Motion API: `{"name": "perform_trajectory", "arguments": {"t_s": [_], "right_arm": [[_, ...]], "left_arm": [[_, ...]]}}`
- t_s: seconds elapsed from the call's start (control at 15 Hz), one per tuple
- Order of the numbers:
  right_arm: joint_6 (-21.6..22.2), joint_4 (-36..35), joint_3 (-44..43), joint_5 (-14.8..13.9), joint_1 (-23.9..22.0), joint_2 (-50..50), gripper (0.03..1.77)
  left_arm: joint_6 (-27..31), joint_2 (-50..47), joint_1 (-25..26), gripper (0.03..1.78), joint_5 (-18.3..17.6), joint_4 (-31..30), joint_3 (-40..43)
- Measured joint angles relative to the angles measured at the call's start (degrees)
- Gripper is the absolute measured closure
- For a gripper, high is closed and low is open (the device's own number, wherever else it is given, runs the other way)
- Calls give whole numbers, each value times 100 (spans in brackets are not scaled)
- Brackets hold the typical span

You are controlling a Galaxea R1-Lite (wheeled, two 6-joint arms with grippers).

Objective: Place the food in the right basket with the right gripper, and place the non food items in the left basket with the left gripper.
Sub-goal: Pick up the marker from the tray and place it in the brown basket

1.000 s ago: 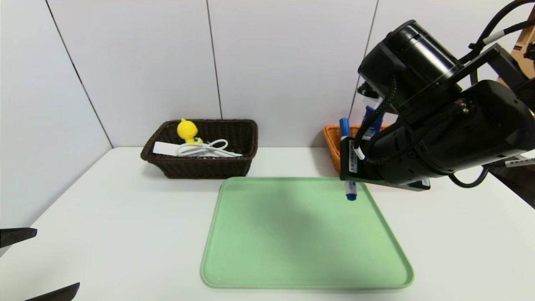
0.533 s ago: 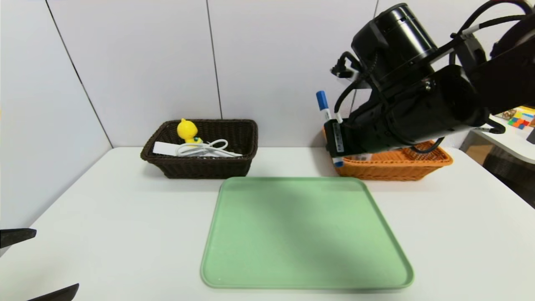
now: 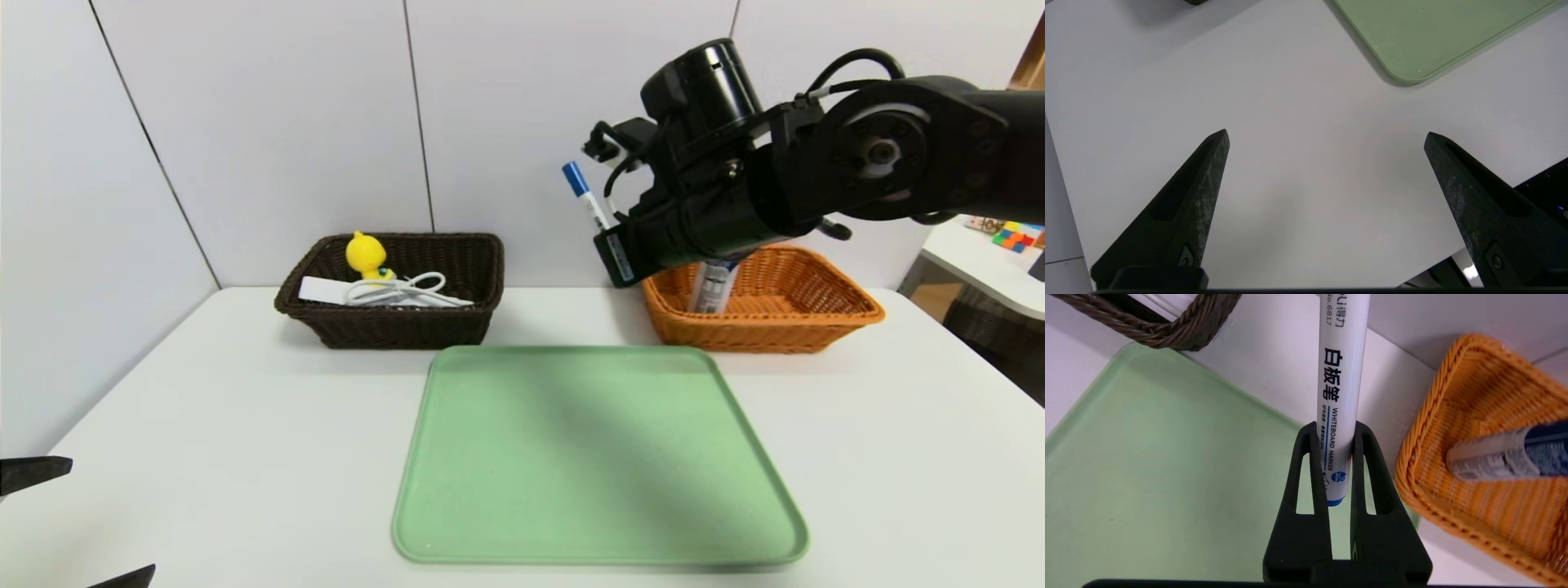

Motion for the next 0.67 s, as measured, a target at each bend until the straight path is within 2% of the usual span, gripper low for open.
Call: {"name": "perform_trajectory", "arguments": {"t_s": [0.2,0.4,0.67], "right_arm": [[-661,-267,-382,57,-7,358,162],[-1207,-895,-502,77,78,663,162],[-1402,-1898,-549,22,358,970,162]], "left_arm": [[-4,-26,0,12,2,0,66],[-4,-55,0,12,2,-2,107],[-1,-107,0,12,0,-2,162]]}}
